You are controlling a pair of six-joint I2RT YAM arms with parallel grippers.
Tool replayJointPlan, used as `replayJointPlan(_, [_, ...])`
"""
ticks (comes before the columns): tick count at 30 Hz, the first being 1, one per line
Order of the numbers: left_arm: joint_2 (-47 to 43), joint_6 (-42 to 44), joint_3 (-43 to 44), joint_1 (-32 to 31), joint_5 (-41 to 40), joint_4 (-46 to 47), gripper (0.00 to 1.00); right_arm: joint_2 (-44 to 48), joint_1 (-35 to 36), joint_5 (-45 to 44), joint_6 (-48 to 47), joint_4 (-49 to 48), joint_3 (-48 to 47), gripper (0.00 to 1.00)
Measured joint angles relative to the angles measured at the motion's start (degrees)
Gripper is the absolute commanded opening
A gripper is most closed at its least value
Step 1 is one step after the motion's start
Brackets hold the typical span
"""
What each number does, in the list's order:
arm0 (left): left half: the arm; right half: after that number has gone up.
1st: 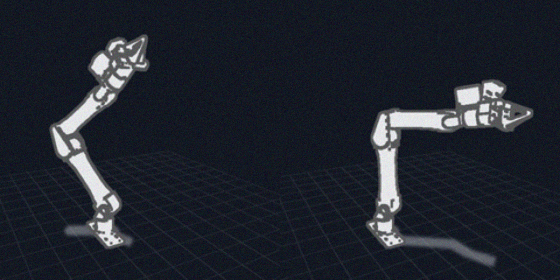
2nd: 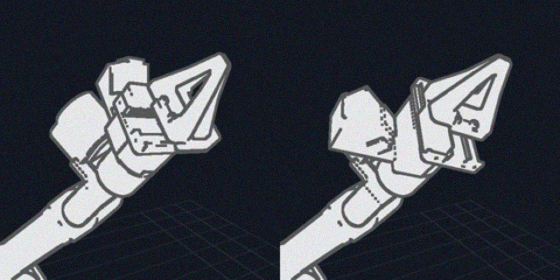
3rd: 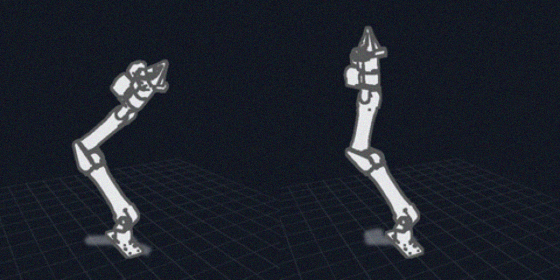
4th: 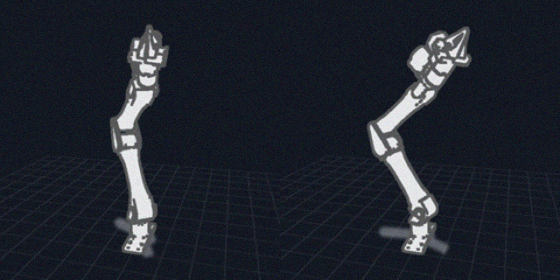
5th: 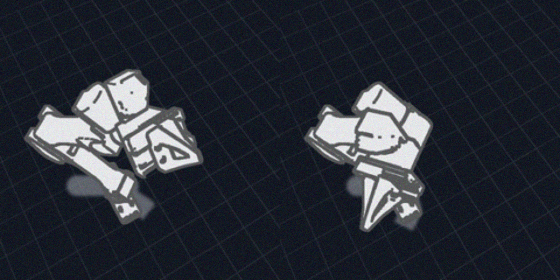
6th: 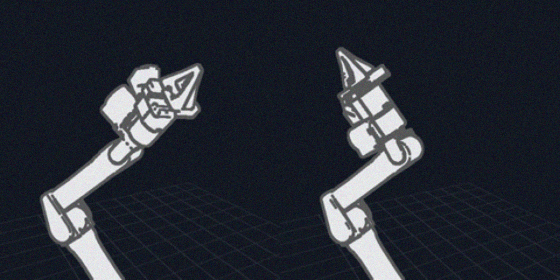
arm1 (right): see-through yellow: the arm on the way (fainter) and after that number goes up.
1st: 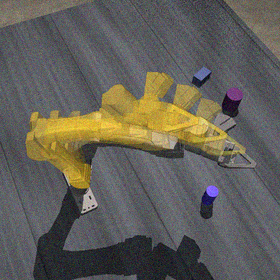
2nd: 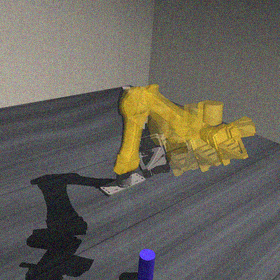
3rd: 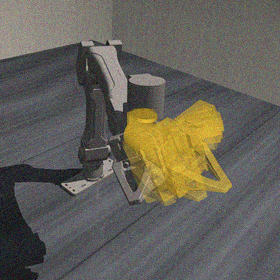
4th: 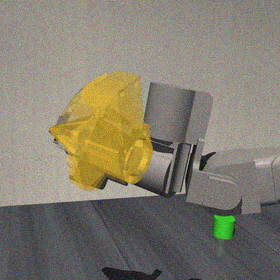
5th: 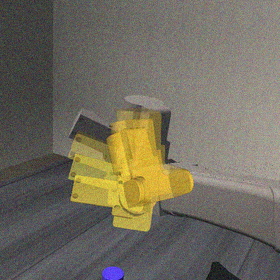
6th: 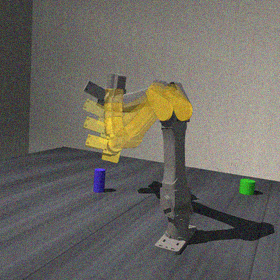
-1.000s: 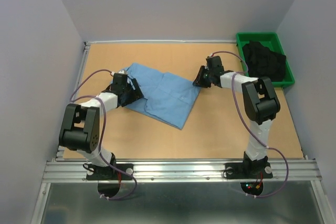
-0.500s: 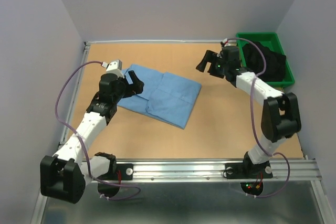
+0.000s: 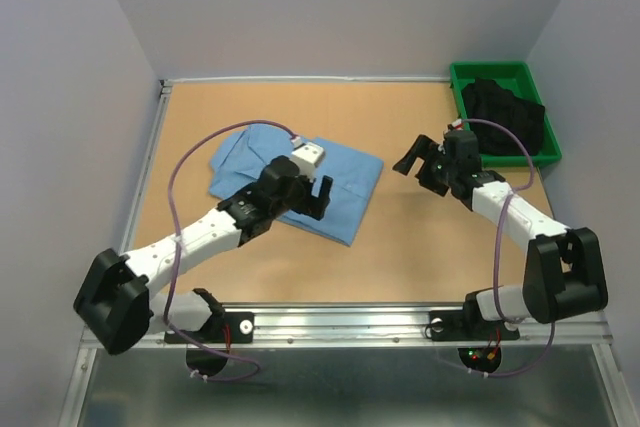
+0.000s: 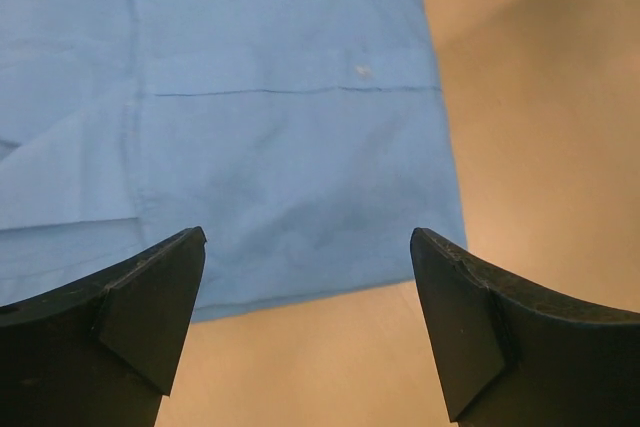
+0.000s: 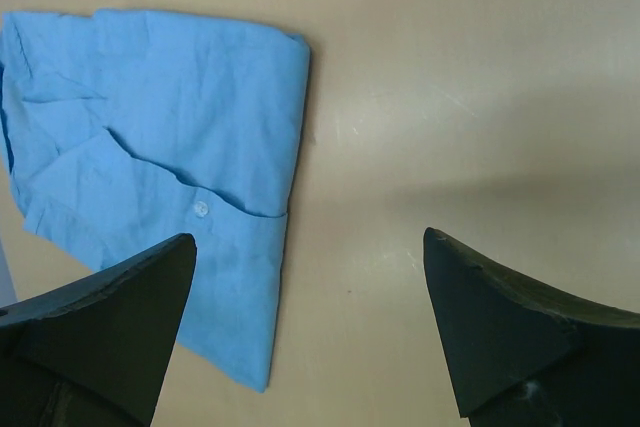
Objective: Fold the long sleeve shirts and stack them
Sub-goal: Fold the shirt
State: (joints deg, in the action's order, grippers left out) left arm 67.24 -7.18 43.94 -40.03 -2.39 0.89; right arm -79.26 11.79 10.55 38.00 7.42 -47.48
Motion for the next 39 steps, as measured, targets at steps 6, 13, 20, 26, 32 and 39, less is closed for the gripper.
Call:
replayJointPlan(6, [10.71,4.94,4.72,-13.11,-0.66,-0.52,0.86,7.13,-0.94,-4.09,0.42,1.62,1.27,0.96])
replayJointPlan(13, [24.92,9.40,11.15,-23.04,-0.76,-3.85,0.83,10.69,-0.96,-7.82,0.33,3.02,1.33,0.96])
replayJointPlan(20, [30.10,10.25,13.92,-24.35,-2.67,-8.28,0.79,11.43,-0.96,-8.68,0.02,4.24,1.53,0.96])
replayJointPlan(26, [33.16,10.80,16.06,-24.24,-6.40,-10.29,0.75,11.50,-0.96,-8.66,-0.15,4.61,1.57,0.96])
replayJointPlan(32, [33.27,11.08,16.06,-24.24,-8.79,-12.26,0.65,11.47,-0.96,-8.63,-0.24,4.61,1.57,0.96])
replayJointPlan(39, [33.94,10.84,16.09,-24.30,-10.56,-12.46,0.42,10.69,-0.96,-8.00,-0.20,4.61,1.57,0.96])
